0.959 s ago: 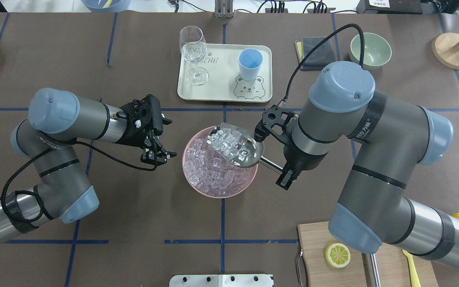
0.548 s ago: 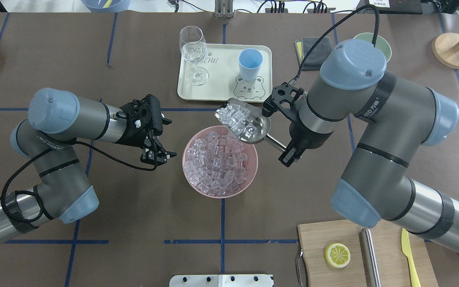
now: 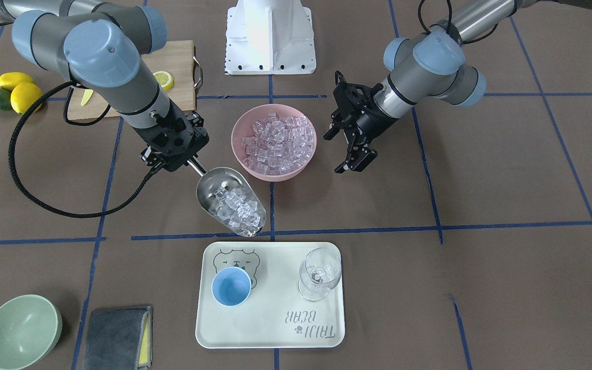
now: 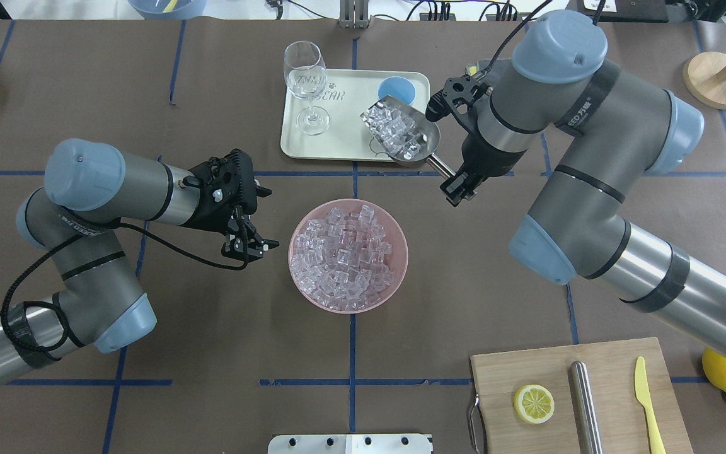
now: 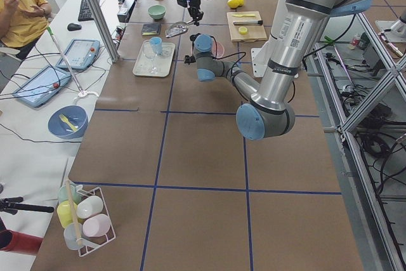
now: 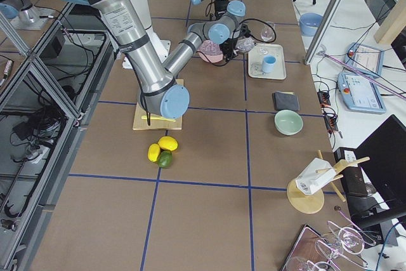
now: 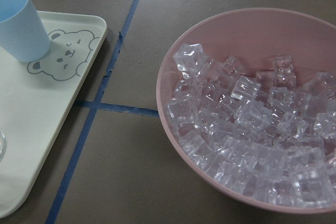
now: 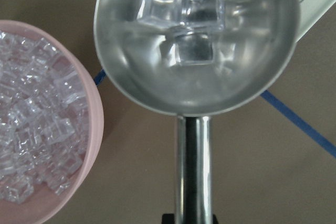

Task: Put ice in cup with scoop
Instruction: 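Lift the filled scoop and carry it to the light blue cup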

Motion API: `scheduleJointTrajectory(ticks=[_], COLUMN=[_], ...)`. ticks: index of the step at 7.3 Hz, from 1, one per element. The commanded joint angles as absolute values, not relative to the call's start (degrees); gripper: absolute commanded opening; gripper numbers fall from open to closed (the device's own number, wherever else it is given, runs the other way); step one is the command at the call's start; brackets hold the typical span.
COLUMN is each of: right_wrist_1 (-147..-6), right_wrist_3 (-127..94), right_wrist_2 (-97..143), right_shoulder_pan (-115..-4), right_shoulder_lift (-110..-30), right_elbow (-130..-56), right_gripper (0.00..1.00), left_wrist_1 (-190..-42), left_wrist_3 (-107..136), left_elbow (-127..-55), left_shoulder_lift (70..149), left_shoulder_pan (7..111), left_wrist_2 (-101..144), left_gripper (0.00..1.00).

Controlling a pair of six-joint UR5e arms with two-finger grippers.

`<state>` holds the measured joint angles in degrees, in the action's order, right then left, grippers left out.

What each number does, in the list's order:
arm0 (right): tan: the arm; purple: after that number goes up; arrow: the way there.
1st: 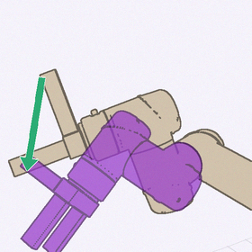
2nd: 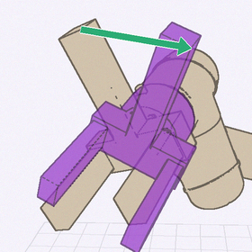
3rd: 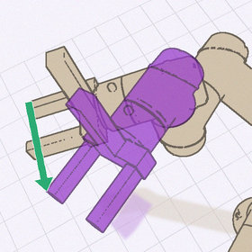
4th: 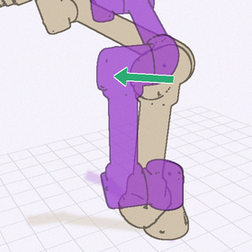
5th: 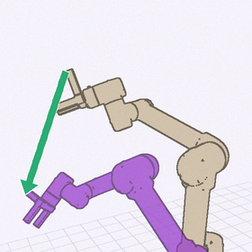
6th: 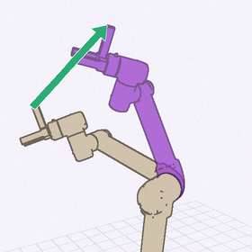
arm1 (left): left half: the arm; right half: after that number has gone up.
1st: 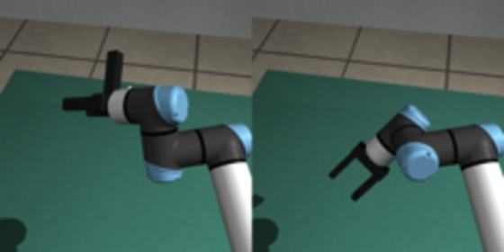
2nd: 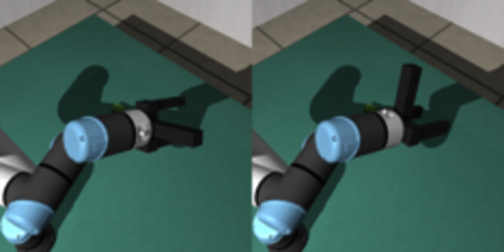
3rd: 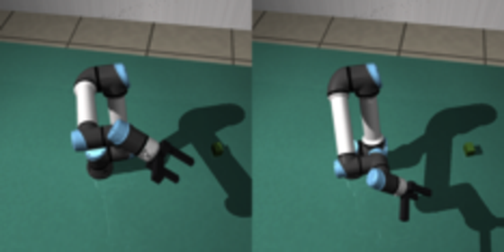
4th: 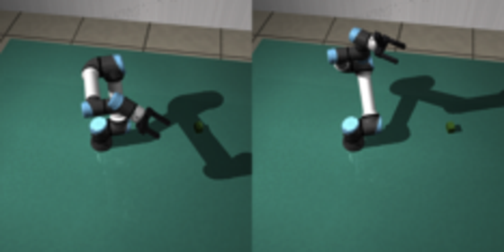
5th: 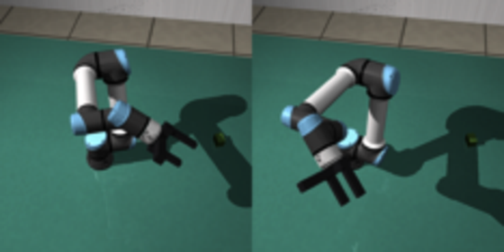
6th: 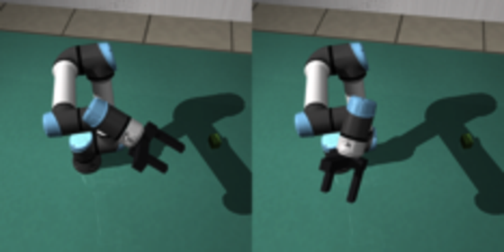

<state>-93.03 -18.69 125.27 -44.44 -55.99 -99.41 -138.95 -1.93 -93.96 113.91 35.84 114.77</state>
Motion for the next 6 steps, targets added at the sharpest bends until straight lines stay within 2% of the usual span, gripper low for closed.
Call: scheduleJointTrajectory(ticks=[1,3,6], right_wrist_1=[-92.81,-92.9,-100.54], right_wrist_3=[-19.07,-18.98,-18.37], right_wrist_2=[125.42,125.68,128.06], right_shoulder_pan=[-47.19,-48.25,-49.31], right_shoulder_lift=[-53.1,-52.65,-50.36], right_elbow=[-93.63,-91.32,-90.79], right_gripper=[0.0,0.0,0.0], left_wrist_1=[-138.96,-138.96,-138.96], left_wrist_3=[-1.93,-1.93,-1.93], left_elbow=[-93.96,-93.96,-93.96], left_shoulder_lift=[113.91,113.91,113.91], left_shoulder_pan=[35.86,35.86,35.86], left_wrist_2=[114.79,114.79,114.79], left_gripper=[1.0,1.0,1.0])
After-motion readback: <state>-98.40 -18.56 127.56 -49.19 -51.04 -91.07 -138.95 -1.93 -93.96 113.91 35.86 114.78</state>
